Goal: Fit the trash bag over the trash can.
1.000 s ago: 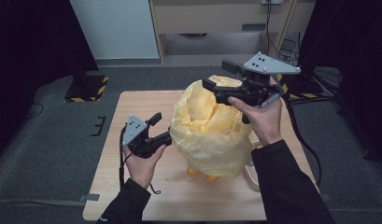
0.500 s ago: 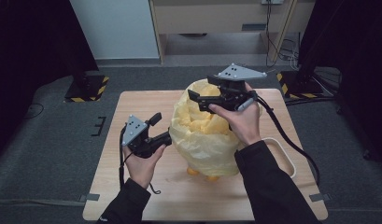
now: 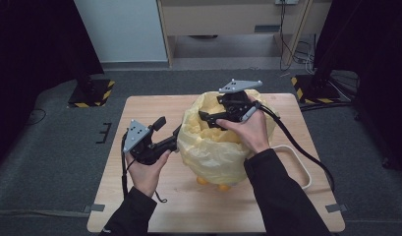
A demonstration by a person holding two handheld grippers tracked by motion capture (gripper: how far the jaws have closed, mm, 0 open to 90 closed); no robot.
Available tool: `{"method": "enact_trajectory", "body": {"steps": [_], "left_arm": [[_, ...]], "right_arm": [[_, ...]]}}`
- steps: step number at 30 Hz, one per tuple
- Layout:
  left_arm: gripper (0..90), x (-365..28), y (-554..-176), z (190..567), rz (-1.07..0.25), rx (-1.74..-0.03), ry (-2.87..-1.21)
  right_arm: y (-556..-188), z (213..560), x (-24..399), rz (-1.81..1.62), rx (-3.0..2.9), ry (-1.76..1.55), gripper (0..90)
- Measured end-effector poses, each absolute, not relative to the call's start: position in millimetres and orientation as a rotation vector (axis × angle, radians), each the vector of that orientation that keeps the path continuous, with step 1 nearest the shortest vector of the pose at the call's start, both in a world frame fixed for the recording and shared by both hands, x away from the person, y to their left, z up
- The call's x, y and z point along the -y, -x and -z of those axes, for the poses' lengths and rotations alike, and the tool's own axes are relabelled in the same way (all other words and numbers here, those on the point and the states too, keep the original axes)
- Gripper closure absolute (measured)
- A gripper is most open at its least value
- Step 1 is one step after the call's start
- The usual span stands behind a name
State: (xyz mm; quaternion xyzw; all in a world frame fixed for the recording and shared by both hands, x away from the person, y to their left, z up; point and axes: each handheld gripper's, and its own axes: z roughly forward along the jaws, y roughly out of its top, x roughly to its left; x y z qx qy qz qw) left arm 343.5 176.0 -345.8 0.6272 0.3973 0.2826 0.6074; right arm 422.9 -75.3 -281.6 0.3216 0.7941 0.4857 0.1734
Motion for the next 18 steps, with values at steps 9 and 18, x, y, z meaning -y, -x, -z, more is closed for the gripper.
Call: {"method": "enact_trajectory", "body": {"steps": [9, 18], "left_arm": [[31.3, -173, -344, 347, -0.642, -0.905, -1.465], [31.0, -167, -345, 352, -0.624, -0.897, -1.488]], "right_arm": [[-429, 294, 64, -1.215, -2.402, -0.901, 15.7], [-429, 295, 63, -1.205, -2.405, -0.92, 17.6]]}}
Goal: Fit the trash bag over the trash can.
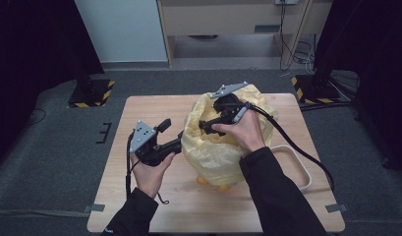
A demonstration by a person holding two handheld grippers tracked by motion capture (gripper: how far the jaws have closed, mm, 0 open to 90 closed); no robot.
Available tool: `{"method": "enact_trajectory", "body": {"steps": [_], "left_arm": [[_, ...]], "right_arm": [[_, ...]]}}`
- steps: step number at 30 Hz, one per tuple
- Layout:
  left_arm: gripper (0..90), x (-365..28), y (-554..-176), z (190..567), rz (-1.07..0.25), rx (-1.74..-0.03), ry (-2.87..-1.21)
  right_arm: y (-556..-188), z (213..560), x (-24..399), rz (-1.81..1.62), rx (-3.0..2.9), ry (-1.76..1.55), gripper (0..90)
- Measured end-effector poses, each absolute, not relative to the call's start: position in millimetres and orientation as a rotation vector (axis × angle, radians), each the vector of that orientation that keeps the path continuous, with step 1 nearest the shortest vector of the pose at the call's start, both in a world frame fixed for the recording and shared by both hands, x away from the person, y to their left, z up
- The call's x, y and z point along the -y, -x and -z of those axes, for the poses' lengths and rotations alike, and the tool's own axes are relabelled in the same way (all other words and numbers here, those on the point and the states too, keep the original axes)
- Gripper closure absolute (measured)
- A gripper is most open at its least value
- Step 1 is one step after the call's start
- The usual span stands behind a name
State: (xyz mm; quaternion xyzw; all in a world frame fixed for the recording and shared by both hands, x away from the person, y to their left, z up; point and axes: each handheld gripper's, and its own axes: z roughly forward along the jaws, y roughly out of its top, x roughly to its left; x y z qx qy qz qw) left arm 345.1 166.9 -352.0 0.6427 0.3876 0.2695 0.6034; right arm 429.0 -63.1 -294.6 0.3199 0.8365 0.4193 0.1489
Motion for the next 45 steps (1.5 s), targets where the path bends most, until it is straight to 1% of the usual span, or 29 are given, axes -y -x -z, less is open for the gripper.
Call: {"method": "enact_trajectory", "body": {"steps": [12, 20, 28, 35, 45], "left_arm": [[31.0, -166, -346, 354, -0.625, -0.901, -1.497], [31.1, -167, -347, 355, -0.627, -0.905, -1.504], [31.0, -169, -348, 355, -0.62, -0.911, -1.495], [31.1, -179, -350, 355, -0.633, -0.936, -1.478], [31.0, -199, -353, 359, -0.651, -1.005, -1.448]], "right_arm": [[-422, 276, 75, -1.415, -2.226, -0.878, 17.9], [-419, 269, 81, -1.432, -2.147, -0.887, 18.4], [-416, 261, 85, -1.58, -2.004, -0.888, 17.5], [-410, 251, 90, -1.652, -1.904, -0.855, 17.0], [-394, 224, 89, -1.719, -1.81, -0.774, 14.3]]}}
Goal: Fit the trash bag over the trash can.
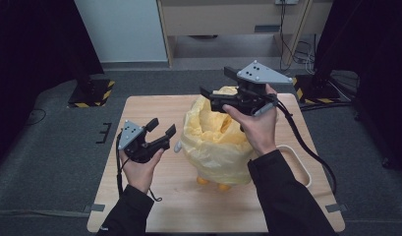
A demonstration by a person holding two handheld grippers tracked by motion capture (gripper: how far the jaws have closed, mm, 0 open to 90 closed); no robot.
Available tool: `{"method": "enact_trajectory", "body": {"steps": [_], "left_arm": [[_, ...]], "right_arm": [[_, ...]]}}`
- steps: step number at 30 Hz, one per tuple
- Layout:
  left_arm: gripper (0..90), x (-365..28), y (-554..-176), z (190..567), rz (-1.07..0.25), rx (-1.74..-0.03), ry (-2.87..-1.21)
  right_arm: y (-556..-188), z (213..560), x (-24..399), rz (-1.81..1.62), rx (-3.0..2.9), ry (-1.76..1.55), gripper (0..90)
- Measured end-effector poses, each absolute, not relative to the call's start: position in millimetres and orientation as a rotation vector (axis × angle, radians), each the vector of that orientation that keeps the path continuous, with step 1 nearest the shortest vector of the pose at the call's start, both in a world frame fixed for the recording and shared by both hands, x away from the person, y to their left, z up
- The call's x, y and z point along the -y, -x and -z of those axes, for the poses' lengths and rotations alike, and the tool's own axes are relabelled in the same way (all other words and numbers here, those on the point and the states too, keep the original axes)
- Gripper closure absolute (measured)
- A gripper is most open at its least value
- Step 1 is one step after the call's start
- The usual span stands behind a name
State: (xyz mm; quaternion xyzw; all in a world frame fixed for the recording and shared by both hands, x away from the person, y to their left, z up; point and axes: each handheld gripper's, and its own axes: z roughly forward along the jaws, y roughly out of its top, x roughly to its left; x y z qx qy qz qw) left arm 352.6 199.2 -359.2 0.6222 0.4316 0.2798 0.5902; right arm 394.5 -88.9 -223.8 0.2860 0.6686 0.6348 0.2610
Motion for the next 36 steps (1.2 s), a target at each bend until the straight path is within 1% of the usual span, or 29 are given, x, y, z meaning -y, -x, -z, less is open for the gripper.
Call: {"method": "enact_trajectory", "body": {"steps": [10, 17, 23, 29, 36], "left_arm": [[30.4, -219, -354, 376, -0.668, -1.059, -1.494], [29.4, -236, -352, 394, -0.691, -1.1, -1.54], [28.4, -251, -345, 412, -0.702, -1.115, -1.612], [26.8, -264, -339, 427, -0.693, -1.139, -1.665], [24.0, -273, -336, 436, -0.675, -1.149, -1.691]], "right_arm": [[-389, 212, 110, -1.698, -1.734, -0.777, 13.8], [-383, 211, 135, -1.667, -1.646, -0.824, 14.6], [-378, 219, 163, -1.655, -1.571, -0.876, 14.6], [-374, 231, 194, -1.64, -1.535, -0.948, 16.9], [-369, 258, 226, -1.571, -1.525, -1.023, 14.4]]}}
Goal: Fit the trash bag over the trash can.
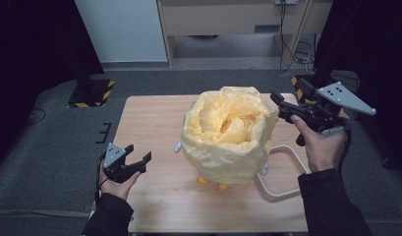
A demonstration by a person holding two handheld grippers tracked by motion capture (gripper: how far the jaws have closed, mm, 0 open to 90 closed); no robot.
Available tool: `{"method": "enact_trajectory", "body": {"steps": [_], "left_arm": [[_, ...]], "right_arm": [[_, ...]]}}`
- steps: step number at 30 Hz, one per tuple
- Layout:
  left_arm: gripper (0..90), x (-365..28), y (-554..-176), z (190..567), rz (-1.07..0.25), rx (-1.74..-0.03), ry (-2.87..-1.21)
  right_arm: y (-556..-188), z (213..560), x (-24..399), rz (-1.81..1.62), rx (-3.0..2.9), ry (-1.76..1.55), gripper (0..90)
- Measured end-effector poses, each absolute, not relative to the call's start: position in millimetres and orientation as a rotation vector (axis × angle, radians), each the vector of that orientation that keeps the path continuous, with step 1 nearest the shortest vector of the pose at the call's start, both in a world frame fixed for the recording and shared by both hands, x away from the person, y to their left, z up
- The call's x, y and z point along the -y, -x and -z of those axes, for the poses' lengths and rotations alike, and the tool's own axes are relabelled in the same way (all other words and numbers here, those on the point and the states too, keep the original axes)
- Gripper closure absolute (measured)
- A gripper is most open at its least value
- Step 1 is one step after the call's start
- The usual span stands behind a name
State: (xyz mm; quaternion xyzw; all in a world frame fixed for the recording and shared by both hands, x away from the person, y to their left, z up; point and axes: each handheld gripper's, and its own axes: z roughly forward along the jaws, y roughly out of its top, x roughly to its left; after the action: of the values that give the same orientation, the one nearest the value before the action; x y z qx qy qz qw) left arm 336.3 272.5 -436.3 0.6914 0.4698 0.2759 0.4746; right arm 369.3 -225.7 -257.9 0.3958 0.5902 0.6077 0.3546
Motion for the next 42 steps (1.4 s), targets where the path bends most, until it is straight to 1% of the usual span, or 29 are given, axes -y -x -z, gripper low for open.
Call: {"method": "enact_trajectory", "body": {"steps": [6, 12, 15, 16, 17, 23, 24, 25, 30, 31, 34, 42], "left_arm": [[21.4, -276, -341, 448, -0.65, -1.18, -1.759], [18.6, -270, -344, 460, -0.603, -1.211, -1.842], [17.0, -268, -347, 464, -0.585, -1.223, -1.86], [16.8, -268, -347, 464, -0.585, -1.223, -1.86], [16.5, -268, -348, 467, -0.571, -1.229, -1.872], [15.3, -268, -352, 477, -0.535, -1.249, -1.924], [15.3, -268, -352, 479, -0.529, -1.254, -1.933], [15.6, -266, -353, 484, -0.503, -1.263, -1.95], [15.5, -259, -356, 491, -0.481, -1.245, -2.007], [15.3, -256, -357, 493, -0.476, -1.237, -2.039], [14.9, -253, -358, 497, -0.473, -1.216, -2.088], [13.7, -250, -360, 505, -0.442, -1.214, -2.135]], "right_arm": [[-368, 292, 250, -1.544, -1.537, -1.081, 13.2], [-367, 326, 269, -1.496, -1.544, -1.146, 13.1], [-366, 343, 277, -1.465, -1.539, -1.169, 13.1], [-366, 343, 277, -1.465, -1.539, -1.169, 13.1], [-365, 355, 283, -1.442, -1.552, -1.182, 13.1], [-363, 387, 294, -1.38, -1.604, -1.244, 13.6], [-363, 387, 294, -1.38, -1.604, -1.244, 13.6], [-363, 402, 299, -1.324, -1.647, -1.272, 14.8], [-364, 423, 306, -1.247, -1.725, -1.324, 16.2], [-366, 435, 310, -1.197, -1.772, -1.347, 17.7], [-366, 448, 315, -1.15, -1.828, -1.385, 19.2], [-367, 471, 327, -1.025, -1.909, -1.45, 24.9]]}}
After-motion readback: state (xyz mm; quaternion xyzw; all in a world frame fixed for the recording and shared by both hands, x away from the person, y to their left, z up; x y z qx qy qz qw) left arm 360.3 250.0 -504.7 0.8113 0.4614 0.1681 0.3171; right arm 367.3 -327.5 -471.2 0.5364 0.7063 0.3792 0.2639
